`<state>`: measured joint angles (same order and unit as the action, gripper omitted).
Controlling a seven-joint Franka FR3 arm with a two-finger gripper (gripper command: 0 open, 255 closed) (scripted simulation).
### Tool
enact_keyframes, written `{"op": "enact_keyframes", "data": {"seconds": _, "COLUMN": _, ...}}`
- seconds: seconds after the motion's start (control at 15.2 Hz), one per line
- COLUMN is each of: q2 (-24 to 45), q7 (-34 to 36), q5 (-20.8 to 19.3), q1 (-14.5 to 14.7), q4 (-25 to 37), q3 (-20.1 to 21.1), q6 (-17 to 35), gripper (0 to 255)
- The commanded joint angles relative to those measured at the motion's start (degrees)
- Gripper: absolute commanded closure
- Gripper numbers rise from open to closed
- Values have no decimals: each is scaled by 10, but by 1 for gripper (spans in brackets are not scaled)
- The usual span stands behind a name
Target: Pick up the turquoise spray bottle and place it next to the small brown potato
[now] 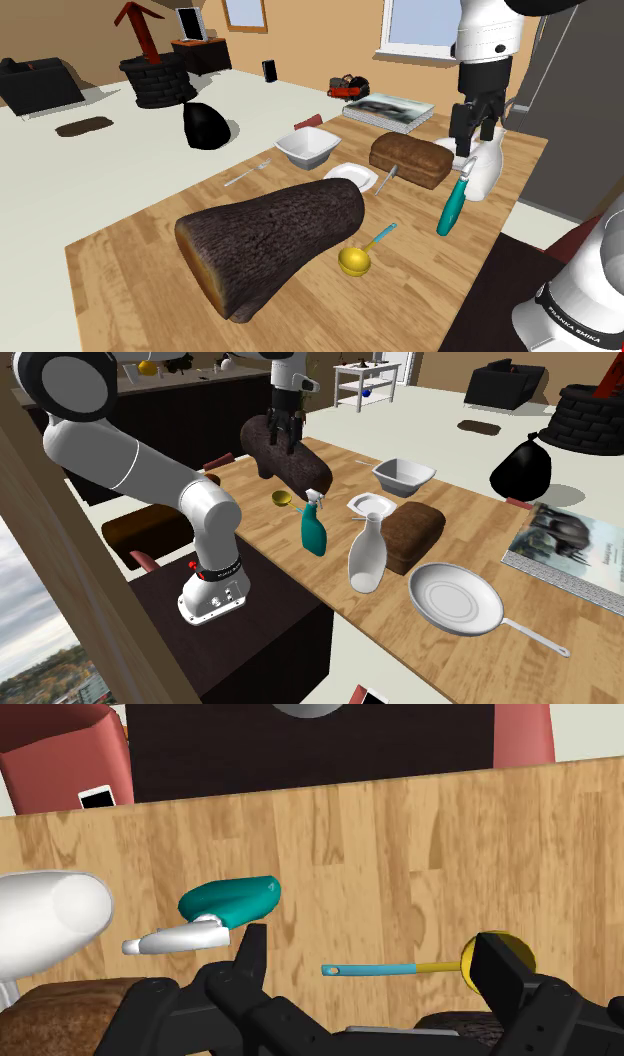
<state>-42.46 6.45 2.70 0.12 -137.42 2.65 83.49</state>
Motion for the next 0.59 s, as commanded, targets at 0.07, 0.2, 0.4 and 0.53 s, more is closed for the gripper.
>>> {"op": "enact_keyframes", "data": {"seconds": 0.07, "q2": -3, "q7": 49, "q5": 1, "q1": -20, "q4": -19, "q3": 9, "q6": 26, "gripper": 0}}
{"op": "enact_keyframes", "data": {"seconds": 0.2, "q2": -11, "q7": 146, "q5": 3, "q1": -62, "q4": -55, "q3": 28, "q6": 76, "gripper": 0}}
{"op": "enact_keyframes", "data": {"seconds": 0.4, "q2": -23, "q7": 291, "q5": 4, "q1": -125, "q4": -108, "q3": 58, "q6": 148, "gripper": 0}}
{"op": "enact_keyframes", "data": {"seconds": 0.53, "q2": -33, "q7": 388, "q5": 3, "q1": -169, "q4": -143, "q3": 79, "q6": 192, "gripper": 0}}
